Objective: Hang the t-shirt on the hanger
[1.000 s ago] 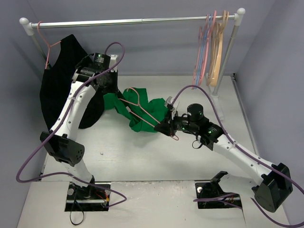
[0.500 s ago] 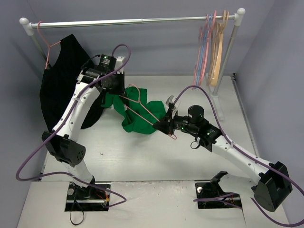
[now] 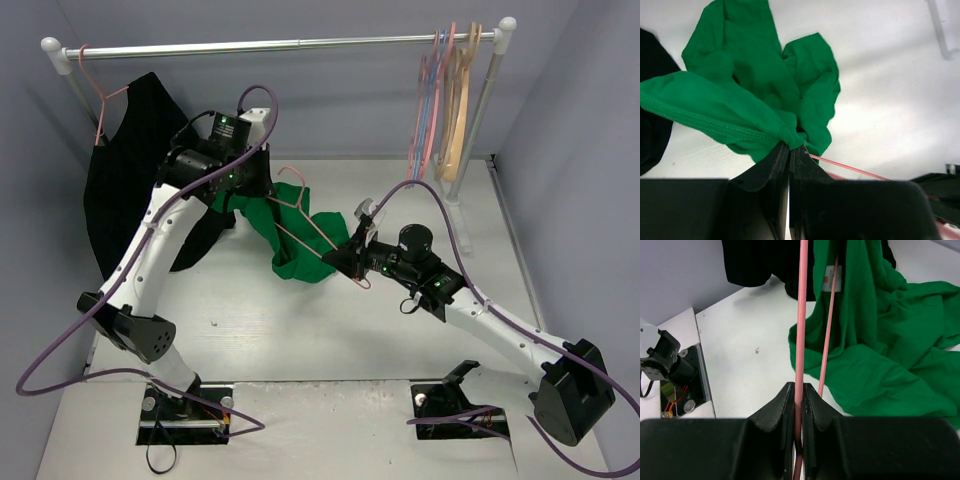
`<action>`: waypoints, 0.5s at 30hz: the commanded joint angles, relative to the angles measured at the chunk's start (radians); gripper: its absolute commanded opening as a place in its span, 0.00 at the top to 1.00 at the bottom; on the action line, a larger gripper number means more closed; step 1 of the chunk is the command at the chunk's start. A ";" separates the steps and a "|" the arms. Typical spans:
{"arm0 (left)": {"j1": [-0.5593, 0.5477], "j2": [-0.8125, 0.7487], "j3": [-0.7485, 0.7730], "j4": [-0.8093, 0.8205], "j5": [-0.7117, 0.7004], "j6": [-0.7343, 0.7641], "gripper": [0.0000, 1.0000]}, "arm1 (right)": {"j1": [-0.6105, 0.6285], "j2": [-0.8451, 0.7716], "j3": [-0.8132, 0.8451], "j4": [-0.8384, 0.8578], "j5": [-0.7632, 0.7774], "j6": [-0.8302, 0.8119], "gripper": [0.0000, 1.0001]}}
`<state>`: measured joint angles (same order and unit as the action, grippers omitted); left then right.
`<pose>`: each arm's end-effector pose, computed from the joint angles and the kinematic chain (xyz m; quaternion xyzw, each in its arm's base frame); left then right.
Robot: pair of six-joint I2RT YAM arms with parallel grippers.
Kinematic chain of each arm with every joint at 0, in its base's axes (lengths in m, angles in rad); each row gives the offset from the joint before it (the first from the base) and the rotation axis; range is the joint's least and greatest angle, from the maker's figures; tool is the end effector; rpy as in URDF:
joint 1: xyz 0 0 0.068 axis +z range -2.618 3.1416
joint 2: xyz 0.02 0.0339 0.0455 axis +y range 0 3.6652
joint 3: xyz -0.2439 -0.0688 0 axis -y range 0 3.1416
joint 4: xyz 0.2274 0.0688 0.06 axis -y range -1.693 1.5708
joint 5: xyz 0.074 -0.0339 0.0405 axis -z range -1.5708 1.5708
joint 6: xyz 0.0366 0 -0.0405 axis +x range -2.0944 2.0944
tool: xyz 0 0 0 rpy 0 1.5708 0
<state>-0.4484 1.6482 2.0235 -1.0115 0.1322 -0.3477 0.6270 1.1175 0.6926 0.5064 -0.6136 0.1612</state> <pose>0.2837 -0.1418 0.4303 0.0746 0.8882 -0.2286 0.3915 0.1890 0.1630 0.3022 -0.3652 0.5774 0.4581 0.5687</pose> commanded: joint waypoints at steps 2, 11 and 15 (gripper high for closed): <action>-0.029 -0.053 0.093 -0.002 -0.020 -0.004 0.96 | -0.013 -0.021 0.018 0.184 0.018 0.012 1.00; -0.088 -0.071 0.109 -0.022 -0.080 0.012 0.96 | -0.042 -0.016 0.033 0.199 0.022 0.006 1.00; -0.114 -0.050 0.119 -0.010 -0.085 0.015 0.95 | -0.043 0.004 0.065 0.218 -0.011 0.009 1.00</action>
<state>-0.5446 1.6295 2.0983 -1.0580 0.0654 -0.3435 0.5884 1.1179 0.6899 0.5720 -0.5953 0.1646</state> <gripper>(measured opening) 0.052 0.082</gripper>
